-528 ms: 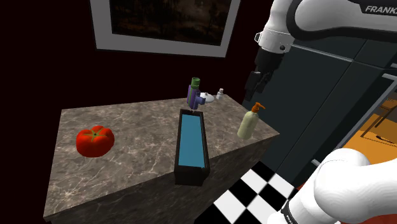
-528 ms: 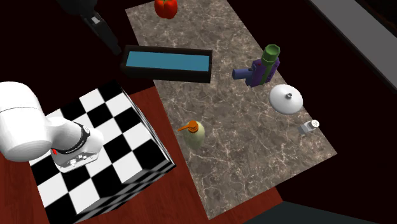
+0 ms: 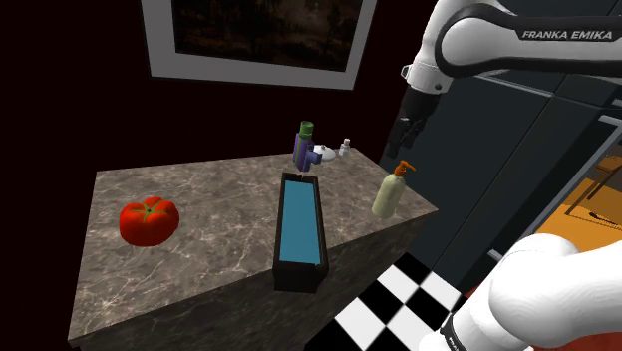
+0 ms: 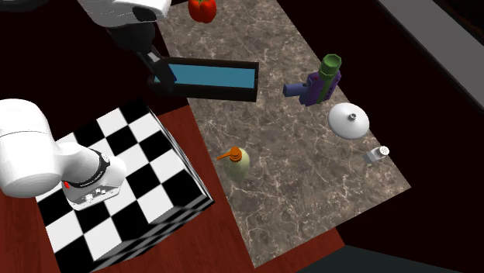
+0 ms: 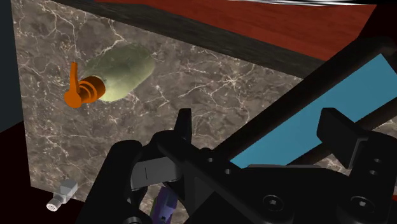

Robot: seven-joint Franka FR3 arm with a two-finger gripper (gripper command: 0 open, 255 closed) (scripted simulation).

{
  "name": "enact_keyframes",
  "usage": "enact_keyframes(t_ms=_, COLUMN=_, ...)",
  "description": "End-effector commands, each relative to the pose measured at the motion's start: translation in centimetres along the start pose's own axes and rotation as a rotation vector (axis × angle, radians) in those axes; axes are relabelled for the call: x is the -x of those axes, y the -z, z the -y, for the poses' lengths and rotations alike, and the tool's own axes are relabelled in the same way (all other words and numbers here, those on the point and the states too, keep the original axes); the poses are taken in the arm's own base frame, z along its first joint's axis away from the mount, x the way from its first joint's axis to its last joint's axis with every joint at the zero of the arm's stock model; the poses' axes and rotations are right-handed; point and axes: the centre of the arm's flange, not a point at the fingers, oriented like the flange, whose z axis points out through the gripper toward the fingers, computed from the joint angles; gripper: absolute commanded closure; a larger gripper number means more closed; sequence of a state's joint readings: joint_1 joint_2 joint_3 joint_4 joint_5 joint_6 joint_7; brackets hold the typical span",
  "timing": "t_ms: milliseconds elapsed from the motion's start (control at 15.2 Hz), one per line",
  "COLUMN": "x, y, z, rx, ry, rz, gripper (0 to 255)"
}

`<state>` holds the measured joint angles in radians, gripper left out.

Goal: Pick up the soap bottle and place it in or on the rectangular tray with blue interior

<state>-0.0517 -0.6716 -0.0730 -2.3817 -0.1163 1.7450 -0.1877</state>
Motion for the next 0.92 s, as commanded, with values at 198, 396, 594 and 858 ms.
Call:
enact_keyframes(t_ms=198, x=-0.8, y=-3.1, z=-5.9, rx=-0.015, ry=-0.007, rz=0.003, gripper=0)
enact_keyframes(t_ms=396, x=-1.4, y=-5.0, z=-9.5, rx=-0.025, ry=-0.012, rz=0.006, gripper=0)
enact_keyframes(t_ms=594, x=-2.0, y=-6.9, z=-13.1, rx=-0.034, ry=-0.017, rz=0.008, gripper=0)
enact_keyframes(t_ms=858, x=-2.8, y=-9.5, z=-17.8, rx=-0.047, ry=-0.024, rz=0.012, gripper=0)
